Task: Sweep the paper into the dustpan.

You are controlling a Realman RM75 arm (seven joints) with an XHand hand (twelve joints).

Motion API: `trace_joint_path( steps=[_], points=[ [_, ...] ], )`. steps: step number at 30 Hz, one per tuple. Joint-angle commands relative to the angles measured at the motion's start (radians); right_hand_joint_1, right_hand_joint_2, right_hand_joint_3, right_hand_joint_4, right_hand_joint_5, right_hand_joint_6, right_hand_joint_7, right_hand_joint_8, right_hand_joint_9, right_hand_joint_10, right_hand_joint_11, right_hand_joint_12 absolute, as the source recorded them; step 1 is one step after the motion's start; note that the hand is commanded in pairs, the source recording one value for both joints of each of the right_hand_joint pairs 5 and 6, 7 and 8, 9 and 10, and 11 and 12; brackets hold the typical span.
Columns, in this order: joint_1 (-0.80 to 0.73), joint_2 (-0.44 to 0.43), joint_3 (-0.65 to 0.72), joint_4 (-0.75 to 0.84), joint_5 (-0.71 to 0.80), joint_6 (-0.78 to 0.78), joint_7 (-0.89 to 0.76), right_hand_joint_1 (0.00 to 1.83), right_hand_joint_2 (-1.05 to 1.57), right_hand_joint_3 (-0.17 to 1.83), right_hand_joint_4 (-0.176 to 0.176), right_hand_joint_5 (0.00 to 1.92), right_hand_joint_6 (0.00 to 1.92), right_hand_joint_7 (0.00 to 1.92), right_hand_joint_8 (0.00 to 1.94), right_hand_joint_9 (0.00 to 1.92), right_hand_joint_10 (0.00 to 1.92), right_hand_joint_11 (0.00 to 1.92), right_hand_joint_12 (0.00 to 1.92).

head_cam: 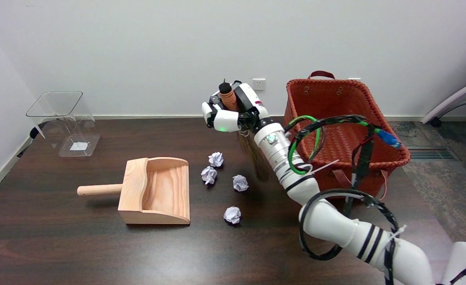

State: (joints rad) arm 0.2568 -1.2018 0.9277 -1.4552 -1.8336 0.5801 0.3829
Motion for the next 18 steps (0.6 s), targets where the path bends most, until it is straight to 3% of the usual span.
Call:
trace_joint_path(
  steps=[1, 12, 18],
  points=[
    [0.084, -0.069, -0.035, 0.173, 0.003, 0.071, -0.179, 1.16, 1.16, 1.11, 0.0, 1.92, 1.92, 1.92, 1.92, 1.92, 1.92, 1.78, 1.78],
    [0.007, -0.063, -0.043, 0.096, 0.005, 0.137, -0.318, 1.17, 1.2, 1.08, 0.0, 1.92, 1.92, 1.92, 1.92, 1.92, 1.92, 1.77, 1.77],
    [0.018, -0.158, -0.064, 0.131, 0.031, 0.184, -0.396, 1.16, 1.23, 1.09, 0.0, 1.92, 1.92, 1.92, 1.92, 1.92, 1.92, 1.77, 1.77]
  ],
)
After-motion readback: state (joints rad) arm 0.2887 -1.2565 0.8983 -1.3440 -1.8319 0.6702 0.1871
